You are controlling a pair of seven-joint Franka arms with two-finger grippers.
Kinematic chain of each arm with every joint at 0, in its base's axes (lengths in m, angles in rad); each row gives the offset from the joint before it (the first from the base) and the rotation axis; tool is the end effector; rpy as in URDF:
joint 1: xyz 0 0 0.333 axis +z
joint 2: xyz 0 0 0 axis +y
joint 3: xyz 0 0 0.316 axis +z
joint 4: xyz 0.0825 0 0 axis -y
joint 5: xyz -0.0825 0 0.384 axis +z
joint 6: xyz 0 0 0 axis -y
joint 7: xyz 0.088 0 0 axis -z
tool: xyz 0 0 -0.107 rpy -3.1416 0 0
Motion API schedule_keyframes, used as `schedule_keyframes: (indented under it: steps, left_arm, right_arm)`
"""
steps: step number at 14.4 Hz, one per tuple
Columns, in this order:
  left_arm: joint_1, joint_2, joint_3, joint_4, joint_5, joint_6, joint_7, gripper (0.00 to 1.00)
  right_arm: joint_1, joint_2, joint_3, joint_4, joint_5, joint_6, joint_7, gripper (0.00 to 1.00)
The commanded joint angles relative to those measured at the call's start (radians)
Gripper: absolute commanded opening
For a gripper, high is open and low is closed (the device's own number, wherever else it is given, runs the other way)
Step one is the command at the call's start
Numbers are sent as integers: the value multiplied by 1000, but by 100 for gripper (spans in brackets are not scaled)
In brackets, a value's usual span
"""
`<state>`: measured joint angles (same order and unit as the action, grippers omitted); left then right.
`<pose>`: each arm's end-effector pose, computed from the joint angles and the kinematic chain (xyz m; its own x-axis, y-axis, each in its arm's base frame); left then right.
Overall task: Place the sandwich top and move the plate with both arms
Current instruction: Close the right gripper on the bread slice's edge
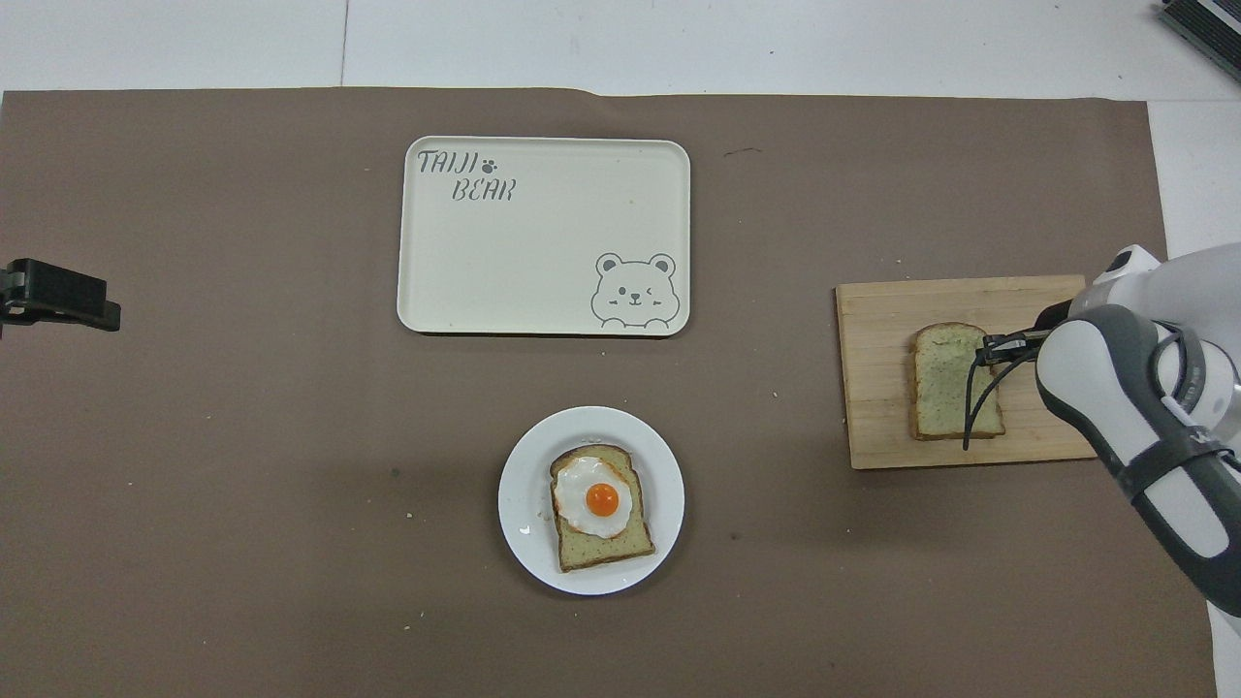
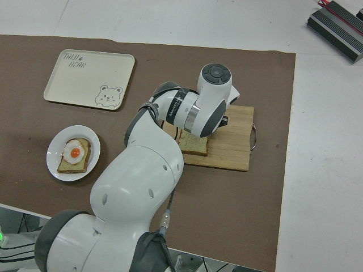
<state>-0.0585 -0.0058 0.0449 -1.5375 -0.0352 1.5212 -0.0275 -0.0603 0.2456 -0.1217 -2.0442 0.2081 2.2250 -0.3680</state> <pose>0.5479 -0.0113 0.6391 0.9999 0.0121 -0.0114 0.0125 -0.9993 0.0351 0.5733 -0.0973 0.3175 0.9981 0.0580 -0.0189 0.0547 -0.9882 -0.1431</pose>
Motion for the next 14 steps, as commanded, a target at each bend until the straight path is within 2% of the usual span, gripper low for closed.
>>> schedule_keyframes:
  steps: [1, 10, 14]
  left_arm:
    - [0, -23, 1, -21, 11, -7, -6, 100]
    - [0, -23, 1, -21, 11, -7, -6, 100]
    - [0, -23, 1, -21, 11, -7, -6, 100]
  right_arm:
    - [-7, -3, 11, -21, 28, 24, -37, 0]
    - [-9, -2, 11, -2, 28, 13, -48, 0]
    - [-7, -38, 13, 58, 28, -91, -42, 0]
